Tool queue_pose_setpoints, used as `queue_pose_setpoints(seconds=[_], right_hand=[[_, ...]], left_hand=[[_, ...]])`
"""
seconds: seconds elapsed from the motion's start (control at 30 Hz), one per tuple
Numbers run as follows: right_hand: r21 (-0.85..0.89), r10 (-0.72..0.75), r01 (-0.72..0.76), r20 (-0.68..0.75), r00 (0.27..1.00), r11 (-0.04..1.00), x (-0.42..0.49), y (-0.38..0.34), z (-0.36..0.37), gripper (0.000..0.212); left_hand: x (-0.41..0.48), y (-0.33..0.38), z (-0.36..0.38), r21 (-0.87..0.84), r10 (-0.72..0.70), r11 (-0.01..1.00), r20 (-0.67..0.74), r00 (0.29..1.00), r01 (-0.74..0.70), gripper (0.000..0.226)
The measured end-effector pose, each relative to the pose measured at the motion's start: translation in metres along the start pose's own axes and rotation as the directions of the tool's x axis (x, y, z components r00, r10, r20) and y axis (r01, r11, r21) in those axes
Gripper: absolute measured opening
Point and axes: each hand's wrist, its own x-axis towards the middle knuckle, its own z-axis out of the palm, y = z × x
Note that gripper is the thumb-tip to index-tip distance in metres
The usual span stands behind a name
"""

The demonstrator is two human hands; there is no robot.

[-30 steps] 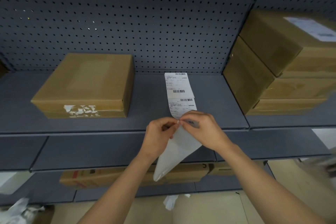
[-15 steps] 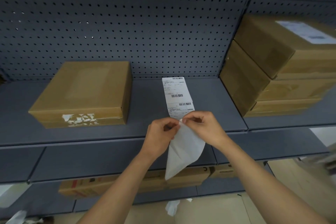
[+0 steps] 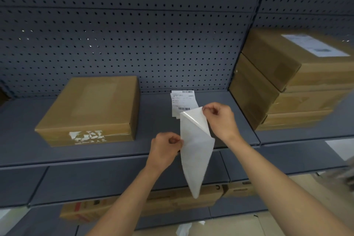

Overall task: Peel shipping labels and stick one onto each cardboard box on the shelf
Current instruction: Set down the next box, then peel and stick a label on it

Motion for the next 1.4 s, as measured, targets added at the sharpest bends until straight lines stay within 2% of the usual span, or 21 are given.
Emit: queue_pose_setpoints(seconds=[0.2, 0.33, 0.43, 0.67, 0.87, 1.1, 1.4], right_hand=[[0.003, -0.005, 0.006, -0.089, 0.996, 1.000, 0.021, -0.019, -0.003, 0.017], [-0.030, -0.030, 0.026, -0.158, 0.987, 0.999, 0.032, -0.033, -0.011, 0.016], [-0.038, -0.043, 0.036, -0.209, 0.977, 0.999, 0.040, -0.039, -0.020, 0.015], [-0.058, -0.038, 0.023, -0.265, 0.964, 0.998, 0.049, -0.045, -0.035, 0.017], [-0.047, -0.052, 0.037, -0.356, 0.933, 0.998, 0.052, -0.053, -0.041, 0.024], [-0.019, -0.058, 0.055, -0.407, 0.911, 0.998, 0.053, -0.062, -0.039, 0.023], [0.053, -0.034, 0.069, -0.497, 0.867, 0.996, 0.054, -0.065, -0.035, 0.023]], left_hand=[[0.006, -0.002, -0.003, 0.084, -0.068, 0.994, 0.014, 0.998, 0.067, 0.010], [0.006, -0.003, -0.006, 0.187, -0.072, 0.980, 0.042, 0.996, 0.063, 0.026], [0.005, -0.005, -0.009, 0.237, -0.110, 0.967, 0.054, 0.992, 0.094, 0.028], [-0.002, -0.006, -0.017, 0.261, -0.185, 0.952, 0.073, 0.980, 0.161, 0.043], [-0.004, -0.011, -0.023, 0.259, -0.249, 0.945, 0.164, 0.955, 0.201, 0.016], [-0.009, -0.015, -0.024, 0.262, -0.324, 0.929, 0.236, 0.916, 0.261, 0.013], [-0.012, -0.015, -0.025, 0.256, -0.358, 0.921, 0.259, 0.897, 0.293, 0.011]])
